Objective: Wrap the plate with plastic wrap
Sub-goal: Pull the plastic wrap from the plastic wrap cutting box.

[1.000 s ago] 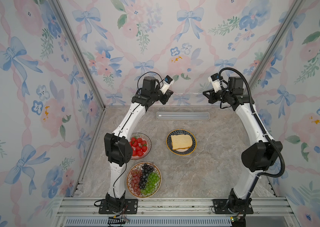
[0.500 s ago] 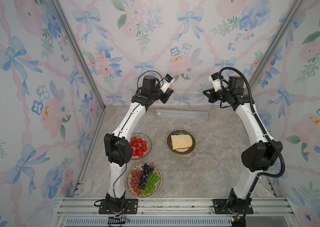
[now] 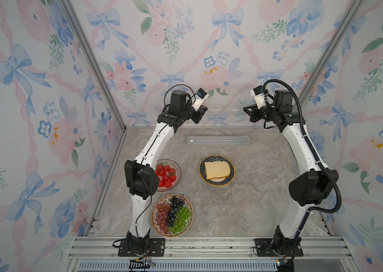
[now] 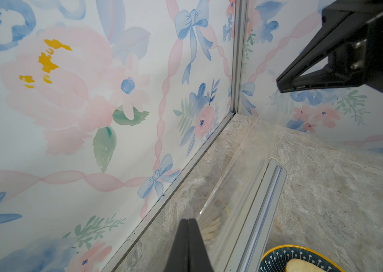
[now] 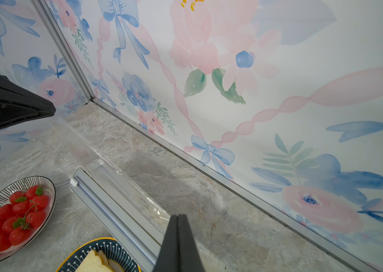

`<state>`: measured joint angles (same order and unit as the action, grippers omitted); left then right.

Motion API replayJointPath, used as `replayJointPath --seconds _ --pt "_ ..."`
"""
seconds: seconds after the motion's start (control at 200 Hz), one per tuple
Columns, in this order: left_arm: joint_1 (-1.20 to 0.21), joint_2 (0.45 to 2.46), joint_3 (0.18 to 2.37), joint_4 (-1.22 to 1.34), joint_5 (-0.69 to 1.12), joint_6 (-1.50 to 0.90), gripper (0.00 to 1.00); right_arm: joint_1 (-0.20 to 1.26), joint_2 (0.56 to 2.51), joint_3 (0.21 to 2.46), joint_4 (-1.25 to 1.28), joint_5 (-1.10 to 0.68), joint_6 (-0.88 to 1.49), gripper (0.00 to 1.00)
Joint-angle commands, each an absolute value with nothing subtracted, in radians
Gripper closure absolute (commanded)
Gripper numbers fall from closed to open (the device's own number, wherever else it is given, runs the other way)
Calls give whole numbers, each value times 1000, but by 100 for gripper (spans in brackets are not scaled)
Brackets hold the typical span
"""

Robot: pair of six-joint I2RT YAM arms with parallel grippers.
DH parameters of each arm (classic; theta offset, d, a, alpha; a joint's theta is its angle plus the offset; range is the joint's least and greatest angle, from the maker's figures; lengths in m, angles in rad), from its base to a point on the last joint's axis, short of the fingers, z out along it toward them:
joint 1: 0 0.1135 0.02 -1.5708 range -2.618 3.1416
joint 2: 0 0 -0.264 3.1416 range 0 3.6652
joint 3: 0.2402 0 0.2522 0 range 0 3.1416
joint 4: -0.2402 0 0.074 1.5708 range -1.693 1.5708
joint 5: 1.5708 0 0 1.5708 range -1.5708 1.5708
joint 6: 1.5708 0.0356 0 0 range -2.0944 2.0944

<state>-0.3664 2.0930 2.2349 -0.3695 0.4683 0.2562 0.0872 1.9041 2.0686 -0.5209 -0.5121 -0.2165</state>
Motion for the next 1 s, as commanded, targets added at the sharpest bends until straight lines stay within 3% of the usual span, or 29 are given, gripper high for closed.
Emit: replayJointPath --seconds 0.0,0.995 --pt "-368 2030 2270 -339 460 242 100 94 1855 2122 -489 -505 -205 100" --pt "-368 2011 2283 -338 444 252 100 107 1861 2188 -523 -494 -214 100"
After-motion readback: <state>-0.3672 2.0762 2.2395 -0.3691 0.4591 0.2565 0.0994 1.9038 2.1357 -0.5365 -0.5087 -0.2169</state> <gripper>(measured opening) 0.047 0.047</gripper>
